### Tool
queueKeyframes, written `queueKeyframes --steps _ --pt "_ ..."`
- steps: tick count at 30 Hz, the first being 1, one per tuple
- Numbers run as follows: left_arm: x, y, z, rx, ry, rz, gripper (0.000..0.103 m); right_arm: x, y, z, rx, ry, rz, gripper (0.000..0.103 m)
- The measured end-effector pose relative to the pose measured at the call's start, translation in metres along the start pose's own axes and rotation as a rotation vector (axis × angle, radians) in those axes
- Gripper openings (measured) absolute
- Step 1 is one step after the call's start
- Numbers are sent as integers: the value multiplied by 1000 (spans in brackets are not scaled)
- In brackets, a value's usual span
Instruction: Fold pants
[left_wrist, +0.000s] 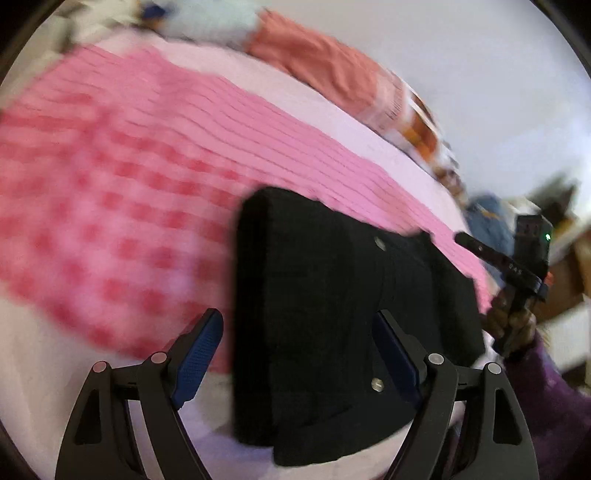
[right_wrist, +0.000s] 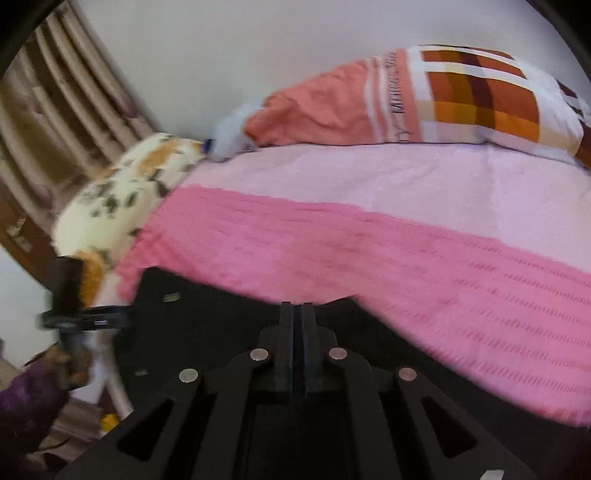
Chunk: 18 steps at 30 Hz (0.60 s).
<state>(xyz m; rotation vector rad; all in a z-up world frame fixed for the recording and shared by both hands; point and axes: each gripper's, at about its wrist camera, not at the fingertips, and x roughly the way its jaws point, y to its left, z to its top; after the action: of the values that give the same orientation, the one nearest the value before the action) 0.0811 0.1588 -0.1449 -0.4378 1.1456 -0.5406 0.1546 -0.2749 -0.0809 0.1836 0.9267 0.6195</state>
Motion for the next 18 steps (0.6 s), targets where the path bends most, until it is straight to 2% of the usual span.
queueKeyframes --steps 2,4,7,8,10,11,12,13,15,18 --pt "9 -6 6 102 35 4 84 -6 17 -13 -4 15 17 25" --pt "14 -8 14 164 64 -8 84 -13 35 -34 11 18 62 28" --pt "19 6 31 56 60 -122 84 -12 51 -60 76 38 120 29" --pt "21 7 34 39 55 -130 82 -10 54 -67 106 43 142 29" --pt "25 -11 33 134 93 -38 71 -4 57 -81 189 56 214 29" --pt "28 -22 30 185 126 -8 56 -2 61 -87 211 57 242 30" --pt "31 -28 27 207 143 7 55 0 65 -90 224 56 265 30" --pt "31 -33 24 207 155 1 55 4 74 -93 216 65 285 30" --pt "26 -37 22 208 157 -14 48 10 85 -94 192 77 288 30" --pt "3 -49 16 209 99 -52 35 16 92 -92 191 82 320 30"
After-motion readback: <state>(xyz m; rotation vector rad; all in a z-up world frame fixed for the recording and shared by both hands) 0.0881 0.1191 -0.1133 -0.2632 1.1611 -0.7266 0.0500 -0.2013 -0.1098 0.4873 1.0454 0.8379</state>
